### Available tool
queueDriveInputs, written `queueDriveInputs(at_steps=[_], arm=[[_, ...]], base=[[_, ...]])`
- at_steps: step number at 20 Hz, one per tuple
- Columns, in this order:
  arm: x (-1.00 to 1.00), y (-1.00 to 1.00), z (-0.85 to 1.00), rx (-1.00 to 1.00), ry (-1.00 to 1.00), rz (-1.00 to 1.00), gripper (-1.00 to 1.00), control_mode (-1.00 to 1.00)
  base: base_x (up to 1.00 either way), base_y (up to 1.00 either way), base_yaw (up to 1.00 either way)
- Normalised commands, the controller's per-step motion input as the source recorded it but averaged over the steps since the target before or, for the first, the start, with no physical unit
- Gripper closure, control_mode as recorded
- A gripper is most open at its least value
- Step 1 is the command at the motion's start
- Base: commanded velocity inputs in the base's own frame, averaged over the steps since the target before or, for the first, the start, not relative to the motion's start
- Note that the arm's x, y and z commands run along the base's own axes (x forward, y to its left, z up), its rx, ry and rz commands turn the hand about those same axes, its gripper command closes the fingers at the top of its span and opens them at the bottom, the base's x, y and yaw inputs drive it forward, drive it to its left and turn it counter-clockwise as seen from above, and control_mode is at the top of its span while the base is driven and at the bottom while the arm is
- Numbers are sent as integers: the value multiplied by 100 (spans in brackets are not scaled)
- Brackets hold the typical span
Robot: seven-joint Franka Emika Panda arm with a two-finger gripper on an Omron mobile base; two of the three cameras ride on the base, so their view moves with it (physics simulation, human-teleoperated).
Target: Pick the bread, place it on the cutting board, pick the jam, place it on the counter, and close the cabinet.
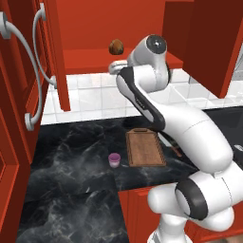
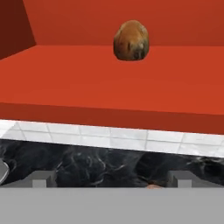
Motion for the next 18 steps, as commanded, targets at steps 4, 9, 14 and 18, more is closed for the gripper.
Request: queueDriveInputs(at_steps=[4,9,14,18], arm=[[35,0,19,0,0,0,-100,-100],[35,0,23,0,0,0,-100,-100],[34,0,11,0,0,0,-100,-100],[38,-1,2,0,0,0,-100,-100]], base=[[0,0,0],[0,0,0],[0,0,0],[0,0,0]])
